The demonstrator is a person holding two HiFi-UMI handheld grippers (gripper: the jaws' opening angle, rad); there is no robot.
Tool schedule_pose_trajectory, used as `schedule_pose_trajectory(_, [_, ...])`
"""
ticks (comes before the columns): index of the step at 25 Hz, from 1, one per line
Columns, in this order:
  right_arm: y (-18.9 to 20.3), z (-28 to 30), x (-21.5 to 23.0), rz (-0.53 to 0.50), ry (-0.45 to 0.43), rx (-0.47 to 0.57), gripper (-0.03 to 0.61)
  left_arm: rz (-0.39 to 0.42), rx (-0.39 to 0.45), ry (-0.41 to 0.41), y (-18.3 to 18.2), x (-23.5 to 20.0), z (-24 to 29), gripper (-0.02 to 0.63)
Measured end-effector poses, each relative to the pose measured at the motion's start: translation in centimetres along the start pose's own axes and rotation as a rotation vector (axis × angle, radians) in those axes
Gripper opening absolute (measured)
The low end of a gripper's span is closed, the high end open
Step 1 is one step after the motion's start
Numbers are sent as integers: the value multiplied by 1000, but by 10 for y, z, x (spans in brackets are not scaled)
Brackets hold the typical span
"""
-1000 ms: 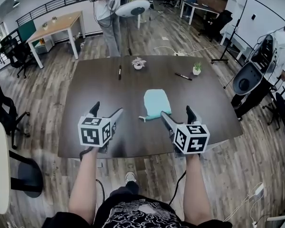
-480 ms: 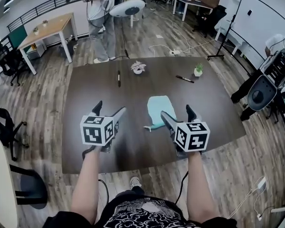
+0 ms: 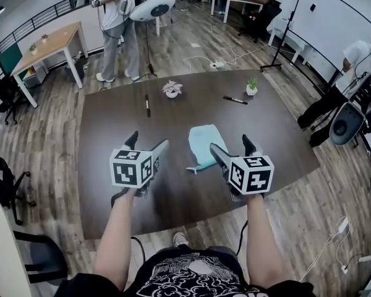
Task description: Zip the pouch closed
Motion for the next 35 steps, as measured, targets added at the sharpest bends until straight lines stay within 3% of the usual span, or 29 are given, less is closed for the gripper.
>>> schedule_pose_trajectory(9, [20, 3, 9, 29, 22, -9, 457, 105, -76, 162, 15, 37, 37, 430])
schedule_pose_trajectory(19, [46, 18, 7, 45, -12, -41, 446, 237, -173, 309, 42, 65, 69, 430])
schedule_pose_trajectory(35, [81, 37, 5, 82, -16, -104, 414, 475, -294, 461, 92, 81, 97, 416])
Point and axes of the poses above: the fingertips, and each gripper's own axes: z forward along the fingers, x to its right, y out of its underside, the point moved 10 cm from there along -z, backward along the fingers, and after that the axes turned 11 degrees about -y, right-handed, at the moved point
